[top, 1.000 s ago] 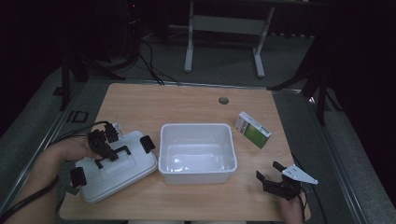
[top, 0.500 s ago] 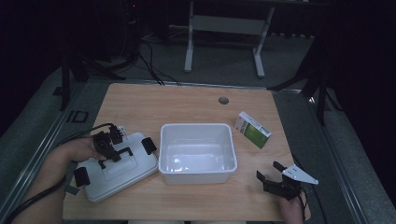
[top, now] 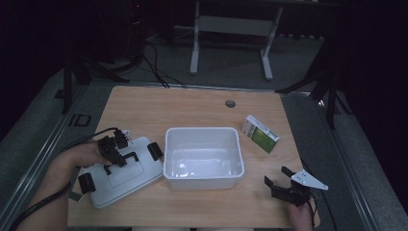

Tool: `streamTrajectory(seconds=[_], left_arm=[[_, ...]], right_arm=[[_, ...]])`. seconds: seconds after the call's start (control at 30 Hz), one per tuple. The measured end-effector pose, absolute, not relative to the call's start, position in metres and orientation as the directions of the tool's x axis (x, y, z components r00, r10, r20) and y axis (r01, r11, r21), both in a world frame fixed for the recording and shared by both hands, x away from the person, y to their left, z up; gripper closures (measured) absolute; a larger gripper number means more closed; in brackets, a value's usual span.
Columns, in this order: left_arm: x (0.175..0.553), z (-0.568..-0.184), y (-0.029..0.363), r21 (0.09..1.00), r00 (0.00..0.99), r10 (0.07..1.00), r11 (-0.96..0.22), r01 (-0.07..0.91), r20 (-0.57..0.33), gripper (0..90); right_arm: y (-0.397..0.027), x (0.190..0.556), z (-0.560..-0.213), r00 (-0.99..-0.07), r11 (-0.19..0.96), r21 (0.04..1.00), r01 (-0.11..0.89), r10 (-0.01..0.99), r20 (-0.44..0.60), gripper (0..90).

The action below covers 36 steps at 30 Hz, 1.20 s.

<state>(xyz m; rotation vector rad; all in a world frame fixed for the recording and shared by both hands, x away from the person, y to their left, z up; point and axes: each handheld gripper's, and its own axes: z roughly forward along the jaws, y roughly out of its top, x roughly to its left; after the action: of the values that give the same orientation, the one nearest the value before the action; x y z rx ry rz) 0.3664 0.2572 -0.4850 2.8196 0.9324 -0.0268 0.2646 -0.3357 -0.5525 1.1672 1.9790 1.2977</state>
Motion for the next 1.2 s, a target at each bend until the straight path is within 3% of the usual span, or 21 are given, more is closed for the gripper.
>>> streamTrajectory(seconds=[0.3,0.47,0.77,1.2], left_arm=[[0.368,-0.479,0.258,0.174,0.784,0.616,-0.766,0.618,-0.072,31.8],[0.366,-0.478,0.259,0.175,0.782,0.62,-0.764,0.621,-0.065,20.1],[0.36,-0.469,0.262,0.197,0.792,0.609,-0.773,0.603,-0.035,16.9],[0.357,-0.464,0.261,0.206,0.801,0.597,-0.781,0.59,-0.033,16.9]], right_arm=[[-0.337,0.265,-0.551,-0.511,0.148,0.907,0.394,0.856,0.082,13.8],[-0.338,0.265,-0.549,-0.509,0.148,0.905,0.4,0.856,0.085,13.8],[-0.344,0.268,-0.529,-0.537,0.125,0.894,0.43,0.832,0.142,13.2],[-0.34,0.281,-0.517,-0.583,0.278,0.757,0.591,0.796,0.162,10.0]])
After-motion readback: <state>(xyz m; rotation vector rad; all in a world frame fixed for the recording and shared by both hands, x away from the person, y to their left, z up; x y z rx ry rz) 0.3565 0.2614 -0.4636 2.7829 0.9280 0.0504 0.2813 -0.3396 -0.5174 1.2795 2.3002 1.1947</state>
